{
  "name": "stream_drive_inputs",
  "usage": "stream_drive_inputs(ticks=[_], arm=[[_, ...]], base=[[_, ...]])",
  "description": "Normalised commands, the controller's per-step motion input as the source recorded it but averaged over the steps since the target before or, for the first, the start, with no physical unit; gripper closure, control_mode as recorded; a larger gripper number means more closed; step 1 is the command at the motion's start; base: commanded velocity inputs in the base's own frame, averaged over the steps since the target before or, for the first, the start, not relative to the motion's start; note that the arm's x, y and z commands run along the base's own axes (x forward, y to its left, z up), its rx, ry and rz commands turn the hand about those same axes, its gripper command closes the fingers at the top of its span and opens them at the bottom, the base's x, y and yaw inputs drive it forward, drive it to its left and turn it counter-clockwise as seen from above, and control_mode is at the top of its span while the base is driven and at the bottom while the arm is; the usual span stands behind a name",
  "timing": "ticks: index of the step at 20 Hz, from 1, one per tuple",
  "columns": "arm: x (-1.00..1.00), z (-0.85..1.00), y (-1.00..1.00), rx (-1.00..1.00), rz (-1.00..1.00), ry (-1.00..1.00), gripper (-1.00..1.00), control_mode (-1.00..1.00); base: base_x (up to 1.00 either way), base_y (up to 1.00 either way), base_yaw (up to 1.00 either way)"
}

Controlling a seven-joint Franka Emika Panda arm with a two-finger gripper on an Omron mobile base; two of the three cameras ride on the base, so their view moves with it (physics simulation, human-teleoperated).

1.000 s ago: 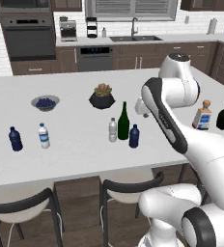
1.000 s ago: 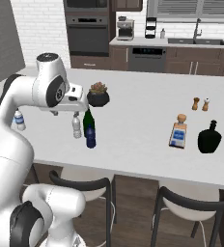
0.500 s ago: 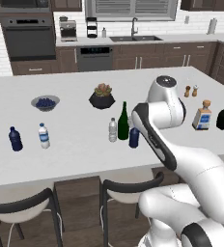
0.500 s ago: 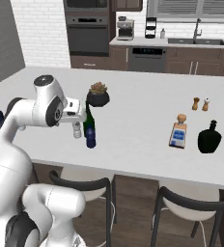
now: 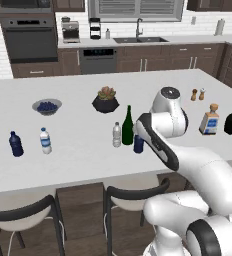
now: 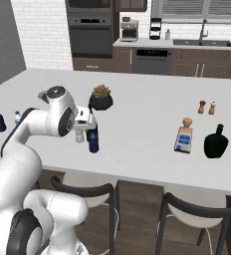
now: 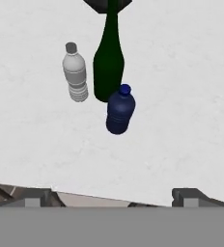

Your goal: Move the plastic bottles in the middle to the plastics group, and the glass bottles in the middle to the glass group.

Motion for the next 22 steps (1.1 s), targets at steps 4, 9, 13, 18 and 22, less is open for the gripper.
stream_drive_inputs(ticks=[4, 9, 13, 18, 22], arm=[[0.66, -0.24, -0.05, 0.00, 0.06, 0.03, -1.00, -1.00], [0.64, -0.21, 0.00, 0.00, 0.09, 0.02, -1.00, -1.00], [0.46, -0.28, 0.00, 0.00, 0.08, 0.00, -1.00, -1.00], [0.12, -0.13, 0.00, 0.00, 0.01, 0.05, -1.00, -1.00], [0.02, -0.24, 0.00, -0.01, 0.00, 0.09, -1.00, -1.00]], base=[[0.00, 0.00, 0.00], [0.00, 0.00, 0.00], [0.00, 0.00, 0.00], [0.00, 0.00, 0.00], [0.00, 0.00, 0.00]])
